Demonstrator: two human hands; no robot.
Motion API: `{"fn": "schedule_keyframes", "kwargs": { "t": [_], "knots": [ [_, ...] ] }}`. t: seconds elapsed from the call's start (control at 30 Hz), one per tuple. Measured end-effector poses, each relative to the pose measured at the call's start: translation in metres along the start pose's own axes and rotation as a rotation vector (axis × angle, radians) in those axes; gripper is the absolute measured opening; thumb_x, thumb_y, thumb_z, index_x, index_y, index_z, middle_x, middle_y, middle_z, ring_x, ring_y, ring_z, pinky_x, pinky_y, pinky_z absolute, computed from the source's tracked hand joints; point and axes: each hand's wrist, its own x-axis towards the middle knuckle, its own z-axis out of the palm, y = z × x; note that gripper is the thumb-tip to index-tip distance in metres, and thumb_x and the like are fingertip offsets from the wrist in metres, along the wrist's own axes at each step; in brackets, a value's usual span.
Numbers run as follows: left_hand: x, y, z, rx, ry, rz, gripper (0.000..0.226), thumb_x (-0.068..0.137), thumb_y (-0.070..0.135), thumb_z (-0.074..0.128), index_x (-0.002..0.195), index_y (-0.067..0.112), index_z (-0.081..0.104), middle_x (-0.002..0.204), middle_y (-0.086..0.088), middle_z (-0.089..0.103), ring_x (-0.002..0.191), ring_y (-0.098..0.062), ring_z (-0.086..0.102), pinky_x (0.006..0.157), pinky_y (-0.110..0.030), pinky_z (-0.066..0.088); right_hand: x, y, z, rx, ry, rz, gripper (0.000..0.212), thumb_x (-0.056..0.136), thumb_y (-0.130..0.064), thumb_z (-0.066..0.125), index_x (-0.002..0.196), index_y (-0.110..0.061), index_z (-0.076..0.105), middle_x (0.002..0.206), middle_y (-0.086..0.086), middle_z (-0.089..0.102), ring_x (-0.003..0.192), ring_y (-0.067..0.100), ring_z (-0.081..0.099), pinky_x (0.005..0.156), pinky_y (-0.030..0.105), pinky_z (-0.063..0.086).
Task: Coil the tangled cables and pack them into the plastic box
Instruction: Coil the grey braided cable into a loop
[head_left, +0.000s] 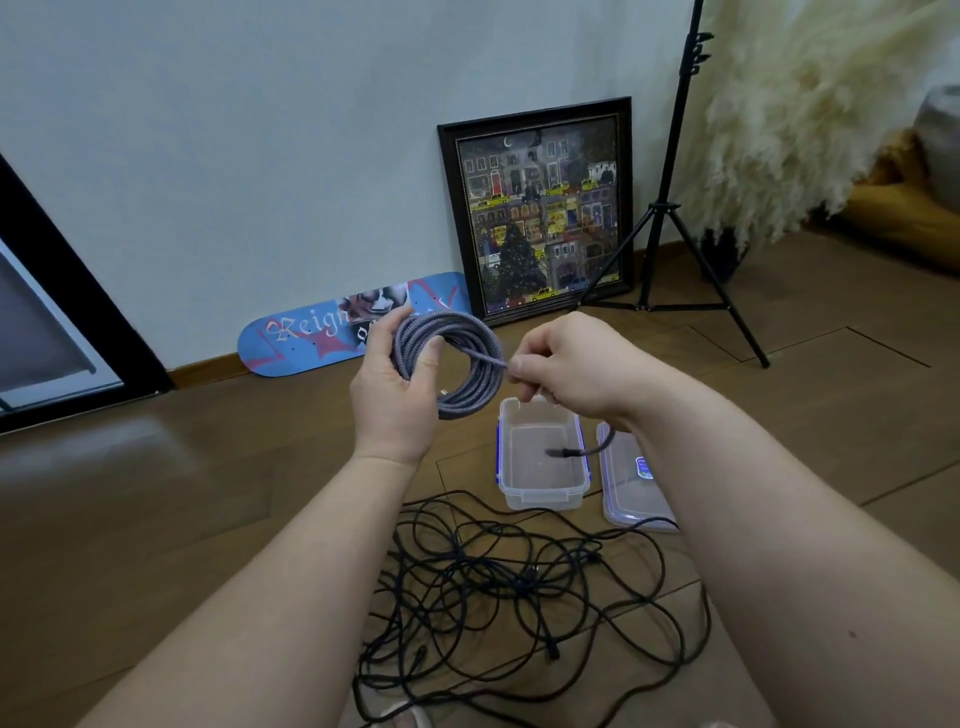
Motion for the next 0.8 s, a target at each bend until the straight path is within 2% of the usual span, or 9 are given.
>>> {"fn": "schedule_keyframes", "kwargs": {
  "t": [0.1,0.13,0.23,0.3,0.43,0.5,0.57,0.67,0.8],
  "knots": [
    [0.001,0.002,0.000,-0.015,0.004,-0.014,0.034,0.095,0.024,0.062,0.128,0.018,0.055,0.100,0.024,0.057,0.089,0.016,0.055,0.079,-0.001,0.039,0.001,-0.006,0.007,-0.052,0.054,-0.027,0.030,0.096,-0.023,0.054,0.094,0.002,0.070,0.082,0.017,0.068,0.073,0.030,0.059,0.068,0.036,0.052],
    [0.002,0.002,0.000,-0.021,0.006,-0.021,0.033,0.095,0.023,0.062,0.127,0.017,0.055,0.099,0.024,0.057,0.088,0.017,0.055,0.078,-0.001,0.039,0.000,-0.008,0.008,-0.051,0.066,-0.039,0.031,0.096,-0.025,0.054,0.094,0.000,0.071,0.083,0.017,0.068,0.077,0.031,0.060,0.071,0.037,0.053],
    [0.001,0.003,-0.002,-0.032,0.014,-0.053,0.028,0.095,0.020,0.062,0.121,0.016,0.055,0.096,0.022,0.055,0.083,0.020,0.053,0.074,0.001,0.036,0.000,-0.006,0.003,0.071,0.126,-0.022,0.026,0.095,-0.022,0.056,0.082,-0.007,0.072,0.058,-0.001,0.058,0.057,0.012,0.048,0.050,0.023,0.039],
    [0.002,0.007,-0.002,-0.053,0.013,-0.073,0.025,0.095,0.020,0.063,0.118,0.015,0.057,0.095,0.019,0.058,0.082,0.016,0.055,0.073,0.000,0.038,0.000,-0.001,0.001,0.160,0.194,0.027,0.026,0.096,-0.022,0.055,0.076,-0.012,0.068,0.047,-0.010,0.047,0.049,0.003,0.041,0.045,0.019,0.031],
    [0.006,0.013,0.000,-0.213,-0.023,-0.186,0.019,0.095,0.020,0.062,0.113,0.012,0.062,0.084,0.008,0.061,0.067,-0.007,0.058,0.061,-0.017,0.049,0.004,0.008,0.010,0.238,0.310,0.130,0.038,0.095,-0.035,0.057,0.087,0.000,0.066,0.070,0.003,0.051,0.066,0.014,0.043,0.060,0.030,0.036],
    [0.006,0.016,0.002,-0.297,-0.035,-0.238,0.011,0.095,0.019,0.062,0.106,0.016,0.062,0.078,0.008,0.059,0.057,-0.010,0.055,0.060,-0.030,0.052,0.006,0.011,0.013,0.289,0.338,0.180,0.044,0.095,-0.040,0.055,0.083,0.002,0.062,0.067,0.003,0.046,0.063,0.016,0.039,0.059,0.031,0.034],
    [0.004,0.020,0.004,-0.366,-0.035,-0.274,0.006,0.096,0.018,0.061,0.102,0.018,0.062,0.072,0.008,0.057,0.050,-0.009,0.051,0.059,-0.033,0.051,0.007,0.010,0.015,0.348,0.308,0.243,0.048,0.098,-0.045,0.049,0.080,-0.002,0.061,0.061,0.002,0.044,0.055,0.017,0.035,0.053,0.028,0.031],
    [0.003,0.030,0.007,-0.436,-0.016,-0.291,0.004,0.096,0.017,0.060,0.093,0.020,0.061,0.068,0.007,0.054,0.048,-0.006,0.049,0.058,-0.031,0.050,0.006,0.004,0.018,0.488,0.175,0.381,0.066,0.098,-0.058,0.037,0.087,0.002,0.064,0.062,0.010,0.065,0.044,0.015,0.033,0.040,0.023,0.026],
    [0.002,0.042,0.011,-0.535,0.008,-0.310,0.011,0.097,0.016,0.058,0.087,0.019,0.060,0.065,0.009,0.053,0.045,-0.003,0.047,0.056,-0.027,0.048,0.002,-0.001,0.017,0.604,0.030,0.451,0.083,0.094,-0.070,0.028,0.097,0.006,0.060,0.072,0.023,0.071,0.031,0.012,0.024,0.040,0.021,0.025]
  ]
}}
